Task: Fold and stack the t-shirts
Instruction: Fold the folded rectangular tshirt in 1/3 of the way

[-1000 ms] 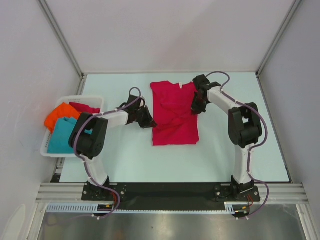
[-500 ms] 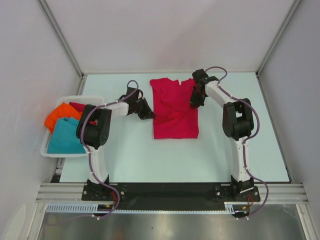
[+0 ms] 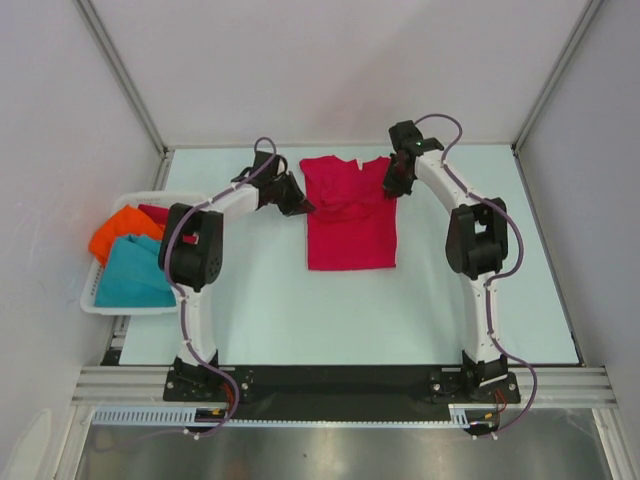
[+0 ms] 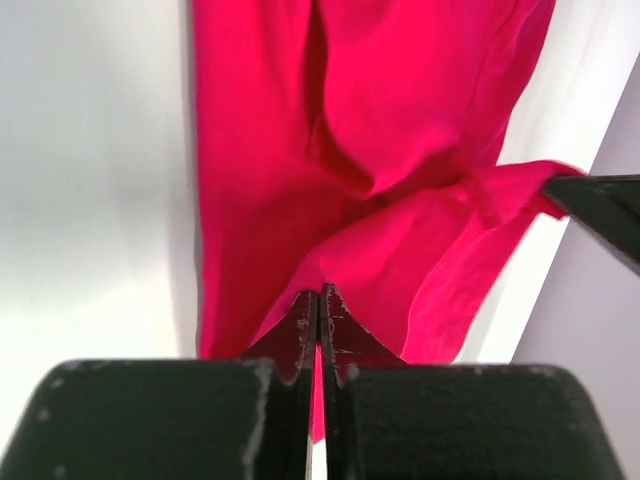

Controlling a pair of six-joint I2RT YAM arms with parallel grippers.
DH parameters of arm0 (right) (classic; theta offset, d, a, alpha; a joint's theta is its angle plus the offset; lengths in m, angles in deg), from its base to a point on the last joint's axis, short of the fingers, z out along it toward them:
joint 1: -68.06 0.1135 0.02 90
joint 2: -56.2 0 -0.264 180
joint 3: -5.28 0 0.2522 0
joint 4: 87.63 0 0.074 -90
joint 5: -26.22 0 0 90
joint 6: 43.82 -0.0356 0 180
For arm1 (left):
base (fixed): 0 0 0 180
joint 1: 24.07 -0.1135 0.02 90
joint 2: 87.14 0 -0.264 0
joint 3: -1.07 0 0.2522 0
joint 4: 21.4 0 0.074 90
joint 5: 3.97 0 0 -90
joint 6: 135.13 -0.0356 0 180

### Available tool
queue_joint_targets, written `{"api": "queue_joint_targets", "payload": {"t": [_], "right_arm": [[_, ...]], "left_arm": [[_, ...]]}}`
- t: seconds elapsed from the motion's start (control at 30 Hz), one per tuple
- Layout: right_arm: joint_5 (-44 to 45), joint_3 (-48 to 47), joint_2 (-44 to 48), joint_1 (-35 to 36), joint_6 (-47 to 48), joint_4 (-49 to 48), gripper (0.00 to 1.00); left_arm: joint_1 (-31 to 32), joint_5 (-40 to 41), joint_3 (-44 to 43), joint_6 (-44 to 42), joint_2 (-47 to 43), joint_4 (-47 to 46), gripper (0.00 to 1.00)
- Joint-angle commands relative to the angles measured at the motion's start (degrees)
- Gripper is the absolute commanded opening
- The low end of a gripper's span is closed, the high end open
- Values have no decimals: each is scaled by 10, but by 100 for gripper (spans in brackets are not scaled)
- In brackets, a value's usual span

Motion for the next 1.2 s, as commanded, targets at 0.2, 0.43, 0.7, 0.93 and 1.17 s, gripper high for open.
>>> {"api": "queue_joint_targets", "payload": {"t": [0.2,0.43,0.7,0.93,1.17], "right_arm": [[-38,-120,-70,-17,4,12,15],[-47,-112,-84,-16,11,14,18],[-56,-118,-87,-16,10,12,23],[-83,-127,-80,-37,7,3,29],[-77,-58,-38,-61,10,-19,29]], "left_arm": [[-10,1,-76,-27,40,51,27],[-11,-1,-79,-30,45,54,36],[-11,-3,-51,-30,26,49,36],[-11,-1,-11,-34,4,40,36],[-11,1,21,-35,-25,33,36]]}}
